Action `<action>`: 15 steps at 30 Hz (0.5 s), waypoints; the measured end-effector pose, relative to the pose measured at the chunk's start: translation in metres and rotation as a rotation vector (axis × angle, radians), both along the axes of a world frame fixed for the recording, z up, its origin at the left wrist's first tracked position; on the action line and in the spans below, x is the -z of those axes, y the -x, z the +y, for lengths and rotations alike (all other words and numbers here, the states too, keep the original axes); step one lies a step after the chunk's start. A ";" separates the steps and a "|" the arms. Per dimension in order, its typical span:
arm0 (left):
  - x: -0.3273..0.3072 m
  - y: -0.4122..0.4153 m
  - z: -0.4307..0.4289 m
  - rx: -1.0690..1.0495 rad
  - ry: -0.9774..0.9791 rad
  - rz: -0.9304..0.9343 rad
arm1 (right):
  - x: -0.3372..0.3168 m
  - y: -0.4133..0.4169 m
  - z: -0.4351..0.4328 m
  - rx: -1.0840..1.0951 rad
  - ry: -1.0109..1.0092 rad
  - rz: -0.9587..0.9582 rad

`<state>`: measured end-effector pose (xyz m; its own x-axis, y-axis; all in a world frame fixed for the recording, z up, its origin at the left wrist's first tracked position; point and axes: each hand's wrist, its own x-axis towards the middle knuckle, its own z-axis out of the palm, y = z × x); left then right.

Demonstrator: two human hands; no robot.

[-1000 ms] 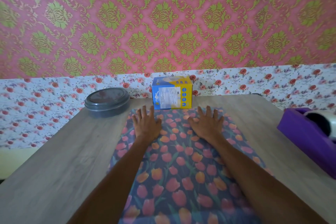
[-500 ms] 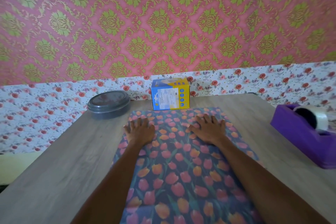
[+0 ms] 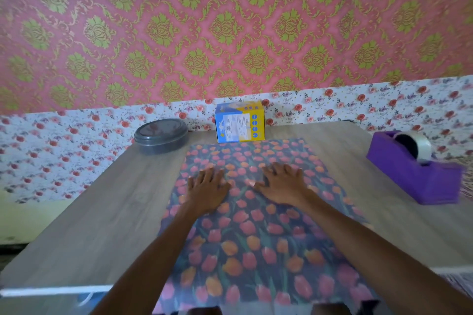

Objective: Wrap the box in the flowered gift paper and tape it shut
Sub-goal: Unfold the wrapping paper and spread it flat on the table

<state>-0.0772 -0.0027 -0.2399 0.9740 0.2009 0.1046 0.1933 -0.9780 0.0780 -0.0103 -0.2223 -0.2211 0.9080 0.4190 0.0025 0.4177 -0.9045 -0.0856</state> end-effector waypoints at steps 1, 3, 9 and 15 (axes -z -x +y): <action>0.000 0.004 -0.001 -0.005 0.006 -0.012 | 0.002 0.005 -0.002 0.005 -0.003 0.015; 0.000 0.016 -0.003 -0.013 0.004 -0.020 | 0.004 0.013 -0.006 0.009 -0.027 0.025; -0.005 0.049 -0.009 -0.008 0.059 0.008 | 0.008 0.023 -0.019 -0.046 -0.020 0.003; -0.025 0.035 -0.010 0.012 0.045 -0.039 | -0.017 0.012 -0.016 -0.088 -0.017 0.038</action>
